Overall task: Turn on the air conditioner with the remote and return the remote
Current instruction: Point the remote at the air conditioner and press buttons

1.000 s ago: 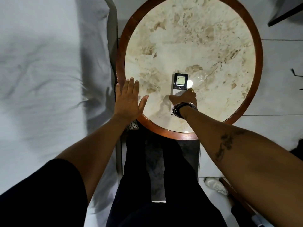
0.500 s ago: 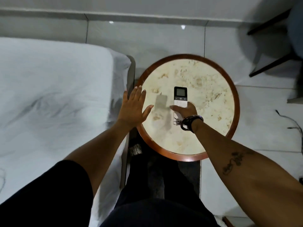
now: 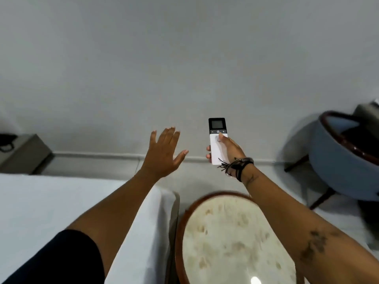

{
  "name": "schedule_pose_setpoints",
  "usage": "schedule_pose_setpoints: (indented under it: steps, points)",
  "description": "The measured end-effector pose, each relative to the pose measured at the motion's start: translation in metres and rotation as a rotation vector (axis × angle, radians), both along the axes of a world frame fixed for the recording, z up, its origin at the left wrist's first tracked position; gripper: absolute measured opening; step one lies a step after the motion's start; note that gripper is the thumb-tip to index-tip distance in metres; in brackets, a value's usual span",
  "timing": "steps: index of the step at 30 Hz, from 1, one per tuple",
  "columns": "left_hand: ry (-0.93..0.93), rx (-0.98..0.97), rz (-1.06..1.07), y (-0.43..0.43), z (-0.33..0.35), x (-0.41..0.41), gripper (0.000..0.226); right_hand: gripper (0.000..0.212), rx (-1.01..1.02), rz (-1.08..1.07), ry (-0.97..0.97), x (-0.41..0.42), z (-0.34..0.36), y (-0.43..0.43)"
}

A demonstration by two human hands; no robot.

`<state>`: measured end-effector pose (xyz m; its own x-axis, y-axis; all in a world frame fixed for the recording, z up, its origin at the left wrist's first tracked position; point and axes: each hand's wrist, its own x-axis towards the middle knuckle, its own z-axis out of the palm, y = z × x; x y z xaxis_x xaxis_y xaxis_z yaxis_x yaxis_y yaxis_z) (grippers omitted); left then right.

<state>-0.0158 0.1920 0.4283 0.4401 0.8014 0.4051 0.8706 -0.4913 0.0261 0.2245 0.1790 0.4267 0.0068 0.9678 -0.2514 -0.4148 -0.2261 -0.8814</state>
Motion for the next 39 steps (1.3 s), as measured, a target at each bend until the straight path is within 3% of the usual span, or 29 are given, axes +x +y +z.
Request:
schedule_pose_setpoints:
  steps: [8, 15, 20, 28, 39]
  points:
    - [0.045, 0.329, 0.031, 0.036, 0.172, -0.015, 0.072, 0.029, 0.223, -0.065, -0.077, 0.008, 0.190, 0.043]
    - [0.180, 0.585, -0.006, 0.053, 0.297, -0.012, 0.070, 0.021, 0.299, 0.013, -0.224, -0.017, 0.310, 0.058]
    - [0.063, 0.691, 0.095, 0.051, 0.377, -0.009, 0.070, 0.026, 0.405, 0.065, -0.262, -0.041, 0.393, 0.053]
    - [-0.053, 0.789, 0.165, 0.037, 0.450, -0.015, 0.073, 0.022, 0.499, 0.065, -0.259, -0.055, 0.477, 0.030]
    - [-0.004, 0.840, 0.214, 0.021, 0.486, -0.037, 0.077, 0.023, 0.550, 0.106, -0.290, -0.057, 0.526, 0.017]
